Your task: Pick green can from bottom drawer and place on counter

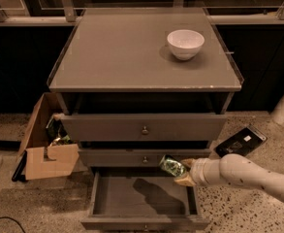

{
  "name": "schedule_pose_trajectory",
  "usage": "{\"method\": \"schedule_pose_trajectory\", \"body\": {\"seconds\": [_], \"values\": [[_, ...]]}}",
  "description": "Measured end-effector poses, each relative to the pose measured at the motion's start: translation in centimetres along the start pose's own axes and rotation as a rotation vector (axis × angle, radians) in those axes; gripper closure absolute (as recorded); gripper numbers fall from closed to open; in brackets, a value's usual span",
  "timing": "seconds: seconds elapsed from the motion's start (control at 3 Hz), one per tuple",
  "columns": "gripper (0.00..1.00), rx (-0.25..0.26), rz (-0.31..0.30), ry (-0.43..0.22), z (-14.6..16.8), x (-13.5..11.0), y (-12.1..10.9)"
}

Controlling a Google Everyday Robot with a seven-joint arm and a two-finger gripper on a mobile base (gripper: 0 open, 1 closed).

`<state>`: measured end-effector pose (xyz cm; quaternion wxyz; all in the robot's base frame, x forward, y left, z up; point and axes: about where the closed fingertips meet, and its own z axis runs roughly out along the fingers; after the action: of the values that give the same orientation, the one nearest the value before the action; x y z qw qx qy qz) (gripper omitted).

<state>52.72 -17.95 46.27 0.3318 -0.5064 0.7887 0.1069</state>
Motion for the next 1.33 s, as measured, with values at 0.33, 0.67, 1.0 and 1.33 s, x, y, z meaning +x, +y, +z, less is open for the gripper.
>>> {"method": "schedule_pose_trajectory", "body": {"seconds": [0.33,0.67,1.0,1.33], "values": [[1.00,0.000,-0.001,0.000,0.0,0.0,0.0],[1.00,-0.023,-0.028,0.016,-1.0,0.5,1.3],[1.00,0.007,-0.055,0.008,-4.5,-0.4,2.8],[1.00,0.059,-0.093,-0.006,-8.4,-2.7,4.0]]}}
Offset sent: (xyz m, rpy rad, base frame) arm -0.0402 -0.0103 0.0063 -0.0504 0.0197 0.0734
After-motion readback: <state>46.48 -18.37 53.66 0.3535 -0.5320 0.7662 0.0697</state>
